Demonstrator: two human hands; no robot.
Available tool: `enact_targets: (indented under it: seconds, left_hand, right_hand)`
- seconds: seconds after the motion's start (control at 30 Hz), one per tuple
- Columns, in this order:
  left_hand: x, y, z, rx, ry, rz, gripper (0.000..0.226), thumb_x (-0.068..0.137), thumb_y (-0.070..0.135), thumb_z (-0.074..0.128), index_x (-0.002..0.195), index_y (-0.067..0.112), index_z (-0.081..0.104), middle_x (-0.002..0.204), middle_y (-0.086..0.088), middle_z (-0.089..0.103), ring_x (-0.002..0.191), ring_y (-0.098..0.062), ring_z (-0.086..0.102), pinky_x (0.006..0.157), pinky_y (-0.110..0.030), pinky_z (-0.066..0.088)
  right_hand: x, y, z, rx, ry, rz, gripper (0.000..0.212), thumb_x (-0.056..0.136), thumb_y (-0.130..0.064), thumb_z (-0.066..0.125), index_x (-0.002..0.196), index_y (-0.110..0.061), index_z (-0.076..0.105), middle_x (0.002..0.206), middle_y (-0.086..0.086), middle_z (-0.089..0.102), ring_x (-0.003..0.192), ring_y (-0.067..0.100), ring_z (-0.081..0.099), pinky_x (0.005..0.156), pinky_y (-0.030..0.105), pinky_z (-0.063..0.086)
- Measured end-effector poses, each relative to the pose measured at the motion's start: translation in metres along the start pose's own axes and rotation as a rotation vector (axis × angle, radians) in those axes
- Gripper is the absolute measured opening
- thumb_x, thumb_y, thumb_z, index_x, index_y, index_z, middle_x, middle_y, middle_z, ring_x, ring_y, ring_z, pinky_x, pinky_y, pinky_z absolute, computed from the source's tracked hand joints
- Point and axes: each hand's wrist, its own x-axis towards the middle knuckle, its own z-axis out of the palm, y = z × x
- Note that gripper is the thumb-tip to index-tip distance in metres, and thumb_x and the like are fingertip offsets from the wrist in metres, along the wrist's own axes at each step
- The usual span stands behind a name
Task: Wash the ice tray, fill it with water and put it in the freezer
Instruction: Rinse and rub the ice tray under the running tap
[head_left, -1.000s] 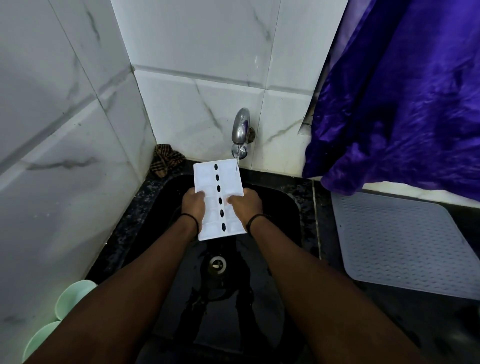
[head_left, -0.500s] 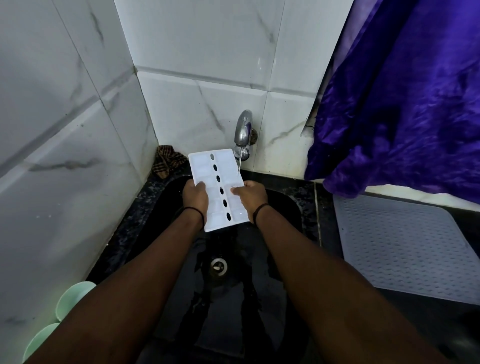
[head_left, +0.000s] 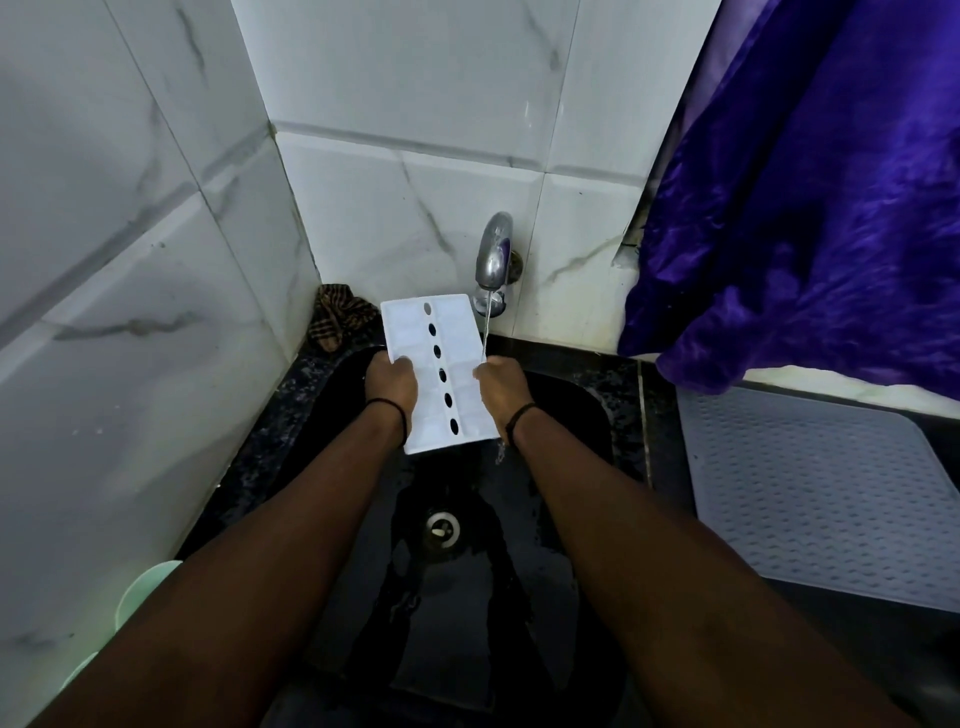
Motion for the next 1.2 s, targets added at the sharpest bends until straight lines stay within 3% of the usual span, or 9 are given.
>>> enact_targets:
  seconds: [0.13,0.3,0.4,0.47,0.63,0.83,0.97,1.1,1.2]
  left_hand:
    - [0.002,0.0,-0.001,0.003,-0.05,-0.058,0.029,0.093,0.006,0.039,0.115,0.003,0.058,0.105,-0.01,0.061,0.079,-0.023,0.058,0.071,-0.034,0.046]
    - [0.003,-0.003,-0.003,0.046,-0.057,-0.073,0.032,0.094,0.005,0.038,0.12,0.0,0.056,0.106,-0.012,0.059,0.089,-0.028,0.056,0.074,-0.035,0.046]
    - [0.002,-0.006,-0.004,0.05,-0.083,-0.037,0.03,0.094,0.005,0.039,0.117,0.002,0.057,0.103,-0.01,0.058,0.088,-0.027,0.056,0.075,-0.033,0.045]
    - [-0.001,-0.006,-0.001,0.018,-0.091,-0.001,0.026,0.092,0.004,0.039,0.111,0.005,0.057,0.099,-0.007,0.059,0.085,-0.024,0.057,0.074,-0.032,0.046]
    - [-0.004,-0.008,0.001,-0.025,-0.06,0.027,0.027,0.091,0.002,0.039,0.111,0.006,0.057,0.099,-0.006,0.06,0.082,-0.022,0.058,0.072,-0.029,0.046]
    - [-0.007,-0.013,0.002,0.06,-0.077,0.051,0.027,0.093,0.003,0.041,0.115,0.0,0.056,0.101,-0.009,0.057,0.087,-0.025,0.055,0.074,-0.032,0.043]
    - [0.0,-0.008,-0.003,0.165,-0.117,0.005,0.028,0.094,0.006,0.04,0.117,0.001,0.055,0.104,-0.012,0.058,0.08,-0.022,0.055,0.07,-0.031,0.044]
    - [0.01,-0.002,-0.012,0.317,-0.202,-0.047,0.03,0.093,0.003,0.042,0.117,-0.004,0.058,0.112,-0.022,0.061,0.083,-0.026,0.054,0.072,-0.032,0.042]
    - [0.012,-0.002,-0.014,0.314,-0.231,-0.067,0.03,0.094,0.004,0.042,0.117,-0.005,0.058,0.107,-0.022,0.061,0.071,-0.022,0.054,0.069,-0.031,0.042]
  right_hand:
    - [0.002,0.008,-0.003,-0.306,0.042,-0.116,0.04,0.098,-0.019,0.048,0.059,-0.013,0.044,0.071,0.006,0.052,0.077,0.021,0.05,0.069,0.026,0.035]
    - [0.002,0.005,-0.008,-0.228,0.011,-0.033,0.038,0.091,-0.012,0.058,0.055,-0.013,0.045,0.065,0.006,0.052,0.075,0.024,0.054,0.067,0.029,0.042]
    - [-0.002,-0.002,-0.014,0.087,-0.17,0.164,0.01,0.088,0.003,0.063,0.097,0.007,0.066,0.101,0.025,0.065,0.093,0.033,0.063,0.09,0.048,0.052]
    - [-0.006,-0.004,-0.012,0.185,-0.224,0.253,0.034,0.087,0.005,0.064,0.12,0.009,0.061,0.119,0.024,0.064,0.11,0.037,0.062,0.1,0.053,0.047]
    - [-0.006,-0.005,-0.006,0.169,-0.218,0.241,0.04,0.088,0.001,0.066,0.127,0.008,0.059,0.131,0.025,0.059,0.125,0.038,0.054,0.109,0.051,0.041]
    - [-0.003,0.009,-0.009,0.17,-0.209,0.274,0.033,0.088,0.004,0.056,0.121,0.009,0.062,0.117,0.024,0.063,0.109,0.037,0.061,0.101,0.048,0.047]
    - [-0.001,0.018,-0.015,-0.035,-0.119,0.089,0.015,0.085,0.005,0.054,0.073,-0.004,0.058,0.091,0.019,0.06,0.083,0.029,0.059,0.072,0.038,0.048]
    - [-0.004,0.028,-0.022,-0.303,-0.128,-0.129,0.038,0.08,-0.011,0.073,0.111,-0.016,0.05,0.082,0.004,0.061,0.063,0.021,0.063,0.045,0.03,0.053]
    - [-0.003,0.025,-0.021,-0.418,-0.094,-0.244,0.051,0.078,-0.023,0.078,0.115,-0.025,0.044,0.08,-0.001,0.059,0.067,0.022,0.064,0.045,0.03,0.052]
